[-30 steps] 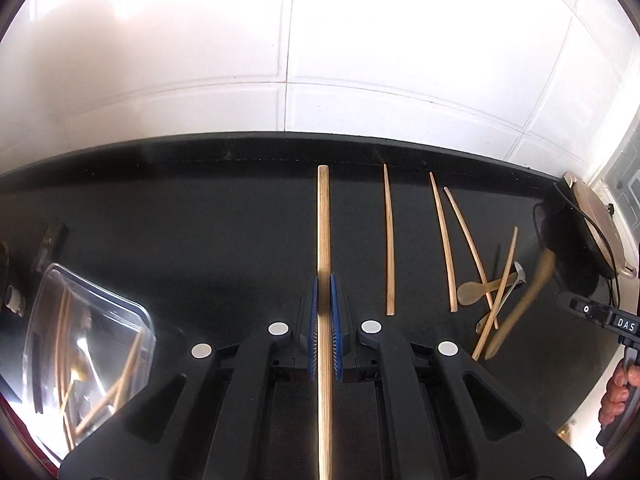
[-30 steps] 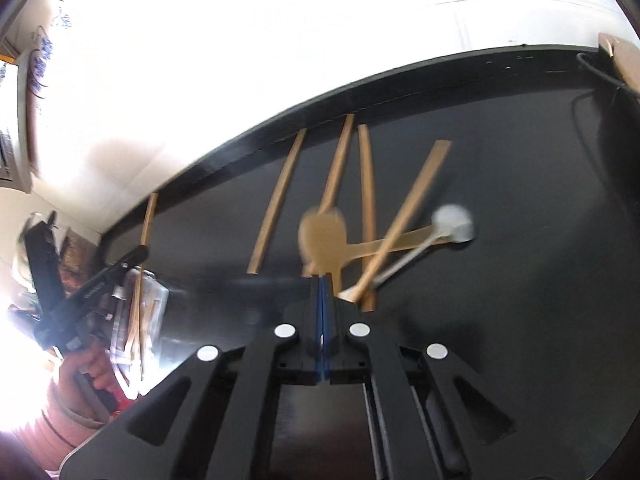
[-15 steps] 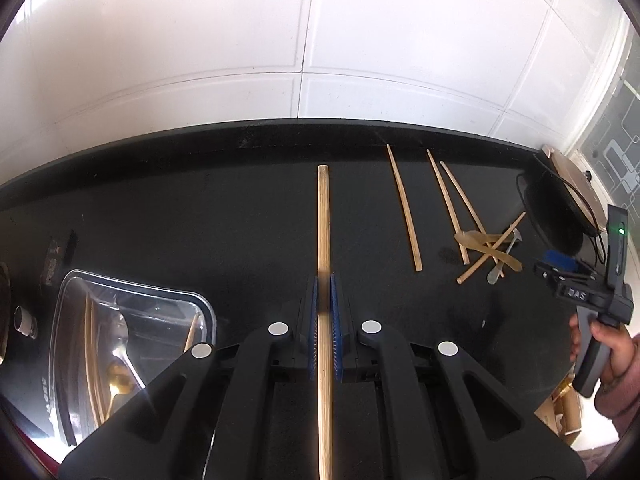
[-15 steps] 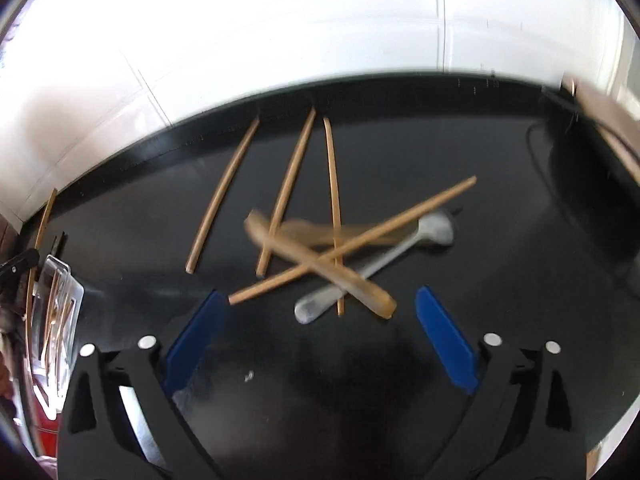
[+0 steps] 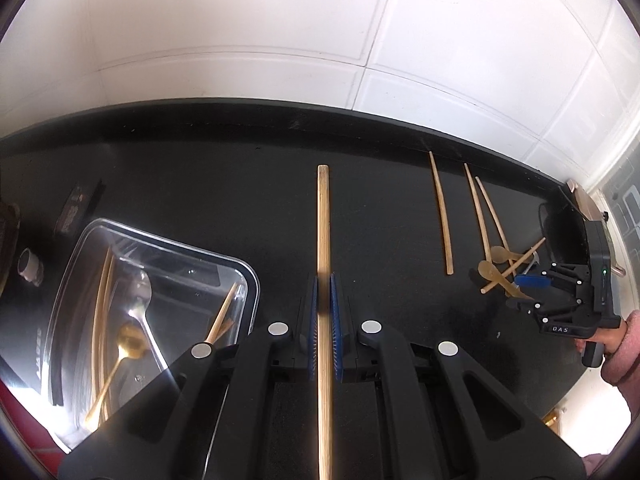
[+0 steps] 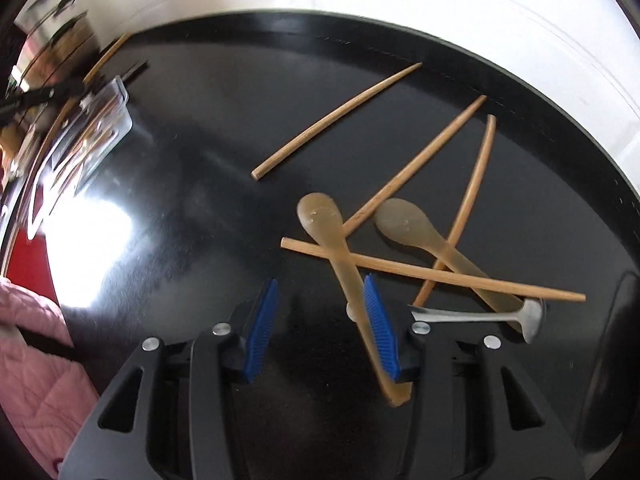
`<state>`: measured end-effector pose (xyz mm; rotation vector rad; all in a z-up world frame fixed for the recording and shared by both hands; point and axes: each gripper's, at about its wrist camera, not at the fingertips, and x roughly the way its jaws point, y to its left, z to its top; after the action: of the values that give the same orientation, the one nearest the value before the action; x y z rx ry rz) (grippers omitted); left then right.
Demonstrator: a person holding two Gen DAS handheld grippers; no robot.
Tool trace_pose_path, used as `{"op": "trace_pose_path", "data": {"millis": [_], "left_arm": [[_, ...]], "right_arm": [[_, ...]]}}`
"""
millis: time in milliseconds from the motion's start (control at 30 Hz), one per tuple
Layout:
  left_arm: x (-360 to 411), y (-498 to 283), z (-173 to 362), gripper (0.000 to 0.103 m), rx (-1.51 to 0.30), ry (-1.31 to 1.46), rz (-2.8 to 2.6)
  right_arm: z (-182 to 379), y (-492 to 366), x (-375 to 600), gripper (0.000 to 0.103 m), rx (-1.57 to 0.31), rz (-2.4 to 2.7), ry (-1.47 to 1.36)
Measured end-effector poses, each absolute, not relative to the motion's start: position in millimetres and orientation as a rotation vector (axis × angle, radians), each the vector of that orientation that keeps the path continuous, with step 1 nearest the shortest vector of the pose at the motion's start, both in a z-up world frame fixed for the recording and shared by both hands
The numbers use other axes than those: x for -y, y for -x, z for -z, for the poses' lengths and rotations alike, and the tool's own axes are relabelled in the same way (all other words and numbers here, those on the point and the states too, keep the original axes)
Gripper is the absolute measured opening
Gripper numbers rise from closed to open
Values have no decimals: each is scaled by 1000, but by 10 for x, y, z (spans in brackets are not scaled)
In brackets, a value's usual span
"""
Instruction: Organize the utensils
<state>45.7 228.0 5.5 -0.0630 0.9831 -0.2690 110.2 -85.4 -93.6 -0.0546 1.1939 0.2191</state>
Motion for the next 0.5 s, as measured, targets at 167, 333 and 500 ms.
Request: {"op": "trace_pose_path", "data": {"millis": [167, 333, 500], "left_arm": [[-2215, -455, 20, 5, -1007, 78, 242], [-2129, -440, 50, 5, -1017, 74, 233], [-2079, -457, 80, 5, -1030, 79, 240]], "right_arm": [[1000, -1224, 905, 45, -1220, -271, 68], [1039, -1157, 851, 43, -1215, -286, 171], [985, -1228, 885, 11, -1224, -201, 86]]}}
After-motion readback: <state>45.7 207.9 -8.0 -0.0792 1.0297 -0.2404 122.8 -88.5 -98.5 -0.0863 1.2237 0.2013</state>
